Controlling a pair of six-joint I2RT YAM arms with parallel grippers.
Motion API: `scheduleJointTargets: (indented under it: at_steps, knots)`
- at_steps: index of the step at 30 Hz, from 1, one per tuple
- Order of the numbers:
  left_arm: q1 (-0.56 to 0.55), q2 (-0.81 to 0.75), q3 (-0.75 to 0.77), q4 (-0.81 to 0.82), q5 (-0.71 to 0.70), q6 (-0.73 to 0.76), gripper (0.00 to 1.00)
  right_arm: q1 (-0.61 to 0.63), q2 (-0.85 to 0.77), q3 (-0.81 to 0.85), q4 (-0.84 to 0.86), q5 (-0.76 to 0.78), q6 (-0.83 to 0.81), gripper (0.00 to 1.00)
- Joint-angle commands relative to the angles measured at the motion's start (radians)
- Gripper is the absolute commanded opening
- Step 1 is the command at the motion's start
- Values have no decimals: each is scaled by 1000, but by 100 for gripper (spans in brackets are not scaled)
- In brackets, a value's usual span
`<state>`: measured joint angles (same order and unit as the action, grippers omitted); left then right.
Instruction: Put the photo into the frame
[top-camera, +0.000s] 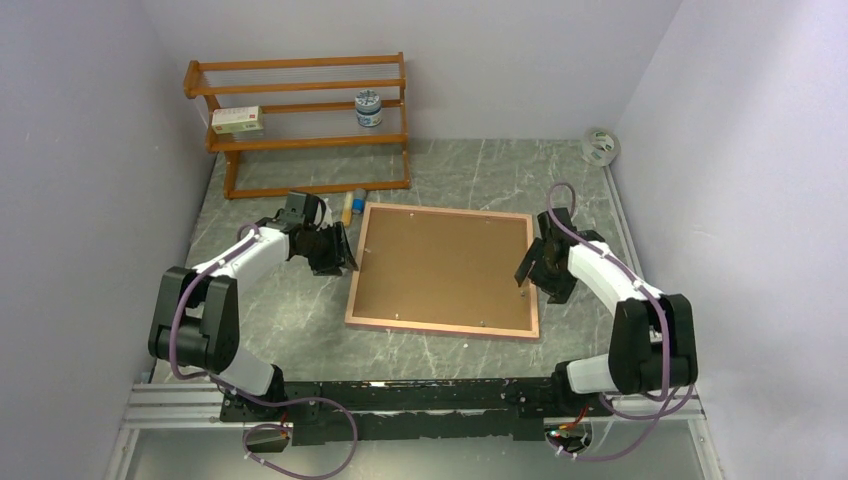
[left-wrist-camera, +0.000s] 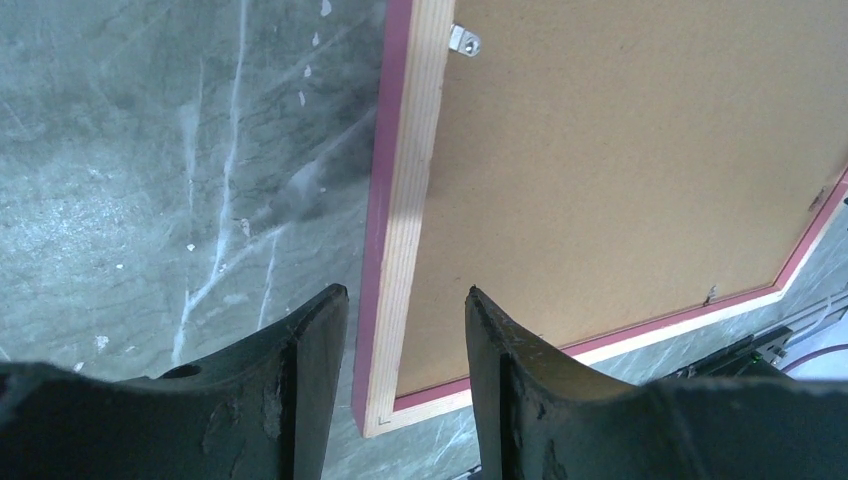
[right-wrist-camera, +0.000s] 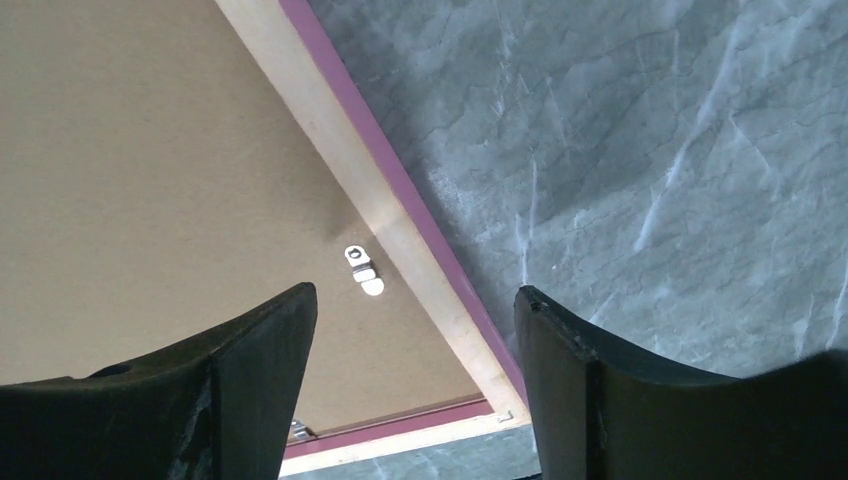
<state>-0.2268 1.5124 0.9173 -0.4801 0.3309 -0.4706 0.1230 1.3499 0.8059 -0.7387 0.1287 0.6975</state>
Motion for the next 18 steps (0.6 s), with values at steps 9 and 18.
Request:
scheduleJointTargets:
  at_steps: [9,18]
  knots:
    - [-2,29,0,-37,-25,-14,52,30,107,21,10,13,-90,67]
    - [-2,48,3,-40,-18,-16,52,52,126,10,9,46,-79,63]
